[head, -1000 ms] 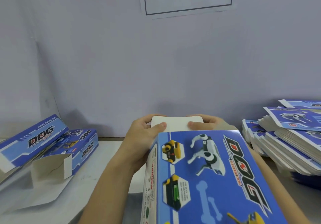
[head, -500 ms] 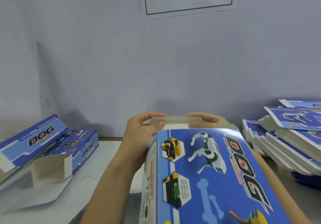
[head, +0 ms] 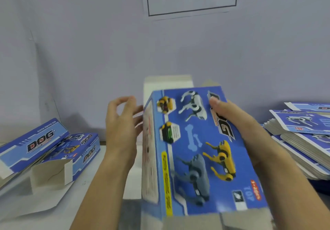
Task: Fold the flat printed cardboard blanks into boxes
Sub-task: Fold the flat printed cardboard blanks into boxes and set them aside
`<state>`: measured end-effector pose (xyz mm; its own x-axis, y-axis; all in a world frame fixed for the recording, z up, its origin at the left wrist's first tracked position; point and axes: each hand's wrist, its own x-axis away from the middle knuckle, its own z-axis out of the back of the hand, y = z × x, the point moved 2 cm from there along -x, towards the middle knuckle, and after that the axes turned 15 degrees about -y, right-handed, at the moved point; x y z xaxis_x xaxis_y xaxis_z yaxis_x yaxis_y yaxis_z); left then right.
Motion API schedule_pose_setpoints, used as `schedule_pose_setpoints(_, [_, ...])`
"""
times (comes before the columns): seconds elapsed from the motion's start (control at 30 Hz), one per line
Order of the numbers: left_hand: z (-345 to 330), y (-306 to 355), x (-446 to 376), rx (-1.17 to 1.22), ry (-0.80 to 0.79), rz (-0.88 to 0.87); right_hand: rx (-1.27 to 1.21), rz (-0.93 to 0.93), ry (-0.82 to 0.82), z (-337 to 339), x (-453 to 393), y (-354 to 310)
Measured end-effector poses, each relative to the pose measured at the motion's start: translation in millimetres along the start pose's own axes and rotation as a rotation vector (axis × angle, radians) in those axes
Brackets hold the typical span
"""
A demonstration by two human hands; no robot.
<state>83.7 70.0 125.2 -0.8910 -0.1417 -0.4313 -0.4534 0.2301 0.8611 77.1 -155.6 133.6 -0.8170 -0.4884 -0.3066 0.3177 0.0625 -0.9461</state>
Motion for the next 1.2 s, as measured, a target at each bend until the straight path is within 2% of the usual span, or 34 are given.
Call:
schedule_pose_setpoints(0.07, [-15.0, 10.3, 4.0, -0.159, -0.220, -0.057, -0.204, 0.165, 0.032, -2.7, -6.9, -5.8])
schedule_pose_setpoints(0.13, [-26.7, 18.4, 11.0, -0.267, -0.391, -0.125, -0.289, 0.289, -0.037, -7.5, 1.5, -6.8])
schedule_pose_setpoints(0.23, [-33.1, 22.4, 16.4, -0.336, -0.456, -0.194, -0.206, 0.395, -0.033, -11.4, -1.4, -9.0])
schedule_pose_setpoints(0.37, [-35.5, 22.1, 17.8, -0.325, -0.430, -0.303, -0.128, 0.444, -0.041, -17.2, -6.4, -6.9])
schedule_pose_setpoints(0.57, [-43.6, 21.6, 23.6, -0.404, -0.479, -0.409, -0.031, 0.331, 0.073, -1.9, -10.6, -1.0])
schedule_pose_setpoints(0.77, [-46.1, 22.8, 25.5, -0.354, -0.440, -0.352, -0.053, 0.320, 0.133, -17.6, -13.1, -4.6])
schedule_pose_setpoints(0.93, [-48.9, 28.5, 23.0, -0.312, -0.211, -0.362, 0.005, 0.323, 0.243, -31.8, -14.8, -12.5])
schedule_pose_setpoints(1.03, [-47.7, 25.6, 18.7, -0.284, -0.125, -0.354, 0.059, 0.335, 0.312, -29.9, -17.3, -12.3])
schedule_pose_setpoints(1.2, [-44.5, 12.6, 14.5, -0.270, -0.163, -0.270, 0.077, 0.267, 0.311, -27.8, -20.7, -0.6])
